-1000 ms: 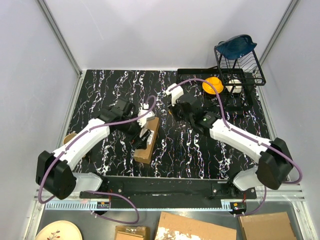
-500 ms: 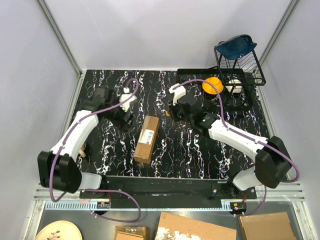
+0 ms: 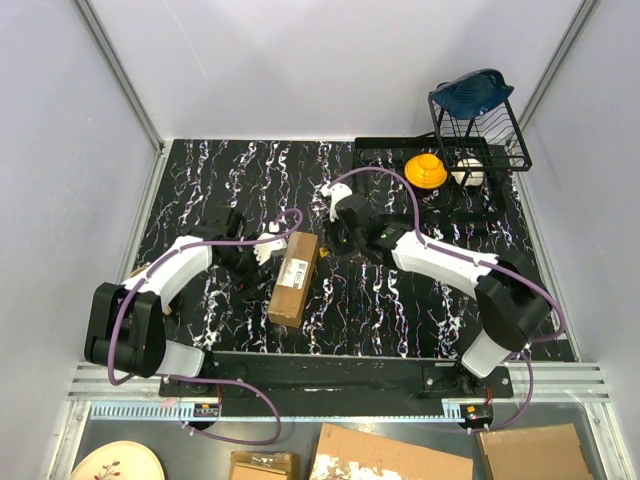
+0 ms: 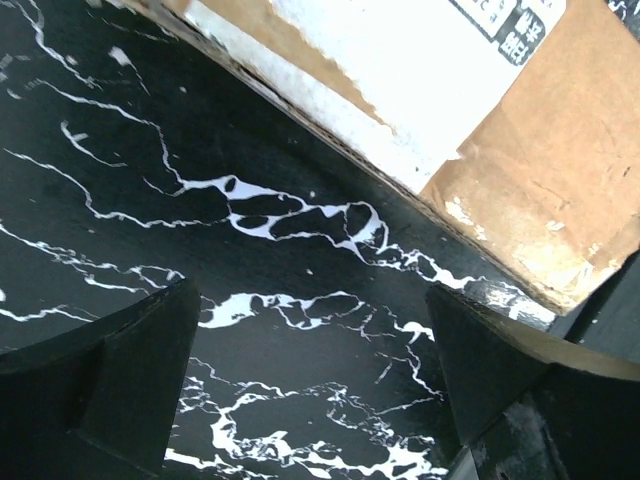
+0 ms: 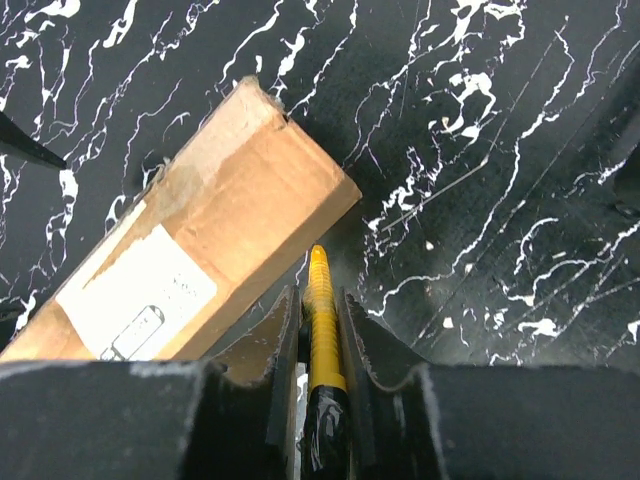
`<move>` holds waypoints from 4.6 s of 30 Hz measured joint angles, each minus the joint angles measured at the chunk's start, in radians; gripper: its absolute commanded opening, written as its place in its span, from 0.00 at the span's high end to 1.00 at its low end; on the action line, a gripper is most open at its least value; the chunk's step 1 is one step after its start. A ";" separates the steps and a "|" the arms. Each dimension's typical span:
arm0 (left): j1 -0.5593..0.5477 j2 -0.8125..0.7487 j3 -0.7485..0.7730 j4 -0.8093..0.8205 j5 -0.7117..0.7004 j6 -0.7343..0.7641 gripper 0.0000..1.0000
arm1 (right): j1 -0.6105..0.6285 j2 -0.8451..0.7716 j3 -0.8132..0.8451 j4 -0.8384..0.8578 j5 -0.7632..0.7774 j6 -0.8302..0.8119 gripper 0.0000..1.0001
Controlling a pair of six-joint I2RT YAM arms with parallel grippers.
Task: Unpack the express box
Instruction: Adjust the knife, then cut the express box at the center of the board.
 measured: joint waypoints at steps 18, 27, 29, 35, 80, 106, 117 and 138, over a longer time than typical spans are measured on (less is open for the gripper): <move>-0.173 0.030 0.024 -0.119 0.362 0.204 0.01 | 0.000 0.192 0.193 0.066 -0.122 0.023 1.00; 0.036 0.103 0.335 -0.478 0.473 0.528 0.01 | -0.026 0.200 0.161 0.145 -0.302 0.022 1.00; 0.146 0.094 0.358 -0.489 0.469 0.515 0.01 | -0.043 0.185 0.128 0.146 -0.310 0.014 1.00; 0.240 0.083 0.311 -0.193 0.365 0.093 0.01 | -0.100 0.004 -0.023 0.105 -0.313 -0.048 1.00; 0.158 0.503 0.423 0.113 0.156 -0.132 0.01 | 0.174 0.014 0.096 0.086 -0.336 -0.518 1.00; 0.151 0.352 0.386 0.048 0.192 -0.117 0.69 | 0.174 -0.012 0.043 0.050 -0.442 -0.527 1.00; 0.143 0.352 0.366 0.026 0.175 -0.080 0.77 | 0.180 0.028 0.075 0.066 -0.441 -0.531 1.00; 0.121 0.311 0.409 -0.134 0.221 0.002 0.59 | 0.194 0.028 0.086 0.096 -0.395 -0.558 1.00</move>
